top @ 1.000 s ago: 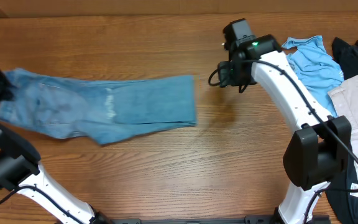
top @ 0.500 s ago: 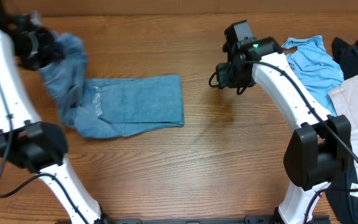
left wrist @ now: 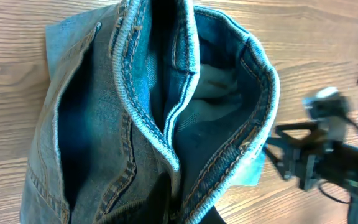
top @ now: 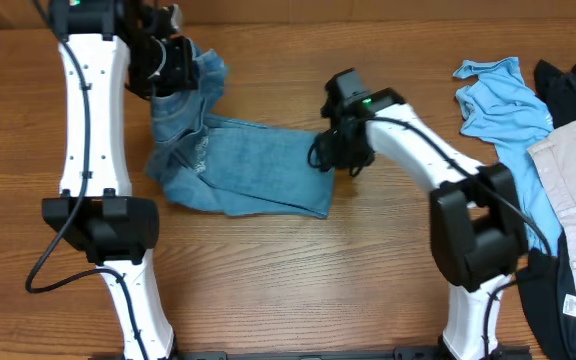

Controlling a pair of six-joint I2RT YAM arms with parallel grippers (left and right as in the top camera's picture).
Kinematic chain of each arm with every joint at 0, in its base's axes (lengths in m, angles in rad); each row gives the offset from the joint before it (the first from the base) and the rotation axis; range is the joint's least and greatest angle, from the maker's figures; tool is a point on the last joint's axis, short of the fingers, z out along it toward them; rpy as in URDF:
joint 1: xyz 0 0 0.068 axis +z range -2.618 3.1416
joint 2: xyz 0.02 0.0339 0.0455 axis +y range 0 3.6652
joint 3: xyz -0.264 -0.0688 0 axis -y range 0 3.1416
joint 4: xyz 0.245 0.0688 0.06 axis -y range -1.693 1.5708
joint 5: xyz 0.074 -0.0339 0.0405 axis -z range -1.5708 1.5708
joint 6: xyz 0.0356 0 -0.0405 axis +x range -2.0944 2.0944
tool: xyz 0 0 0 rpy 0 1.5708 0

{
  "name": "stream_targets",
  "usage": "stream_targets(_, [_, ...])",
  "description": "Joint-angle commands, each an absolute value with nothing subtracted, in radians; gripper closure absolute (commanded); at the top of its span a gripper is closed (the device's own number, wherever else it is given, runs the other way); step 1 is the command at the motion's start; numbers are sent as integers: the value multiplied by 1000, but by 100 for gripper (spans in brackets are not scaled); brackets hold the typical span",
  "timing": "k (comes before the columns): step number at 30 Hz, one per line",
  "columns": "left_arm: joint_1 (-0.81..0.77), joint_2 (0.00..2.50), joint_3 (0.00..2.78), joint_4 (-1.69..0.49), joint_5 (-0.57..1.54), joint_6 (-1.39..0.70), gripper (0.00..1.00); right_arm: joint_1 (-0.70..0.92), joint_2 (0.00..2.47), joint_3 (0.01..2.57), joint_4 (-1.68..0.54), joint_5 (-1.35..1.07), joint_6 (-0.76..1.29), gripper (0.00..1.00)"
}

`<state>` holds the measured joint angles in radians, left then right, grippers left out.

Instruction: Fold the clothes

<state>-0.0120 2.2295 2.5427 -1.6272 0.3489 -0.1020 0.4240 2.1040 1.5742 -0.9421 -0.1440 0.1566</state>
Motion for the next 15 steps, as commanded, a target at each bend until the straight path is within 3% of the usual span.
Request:
stream_targets(1, [-30, 2212, 2572, -1626, 340, -122, 96, 444, 2133, 1565, -931, -159, 150, 42])
stream_targets(15, [-58, 2210, 2572, -1690, 593, -170, 96, 445, 2175, 1565, -916, -159, 154, 42])
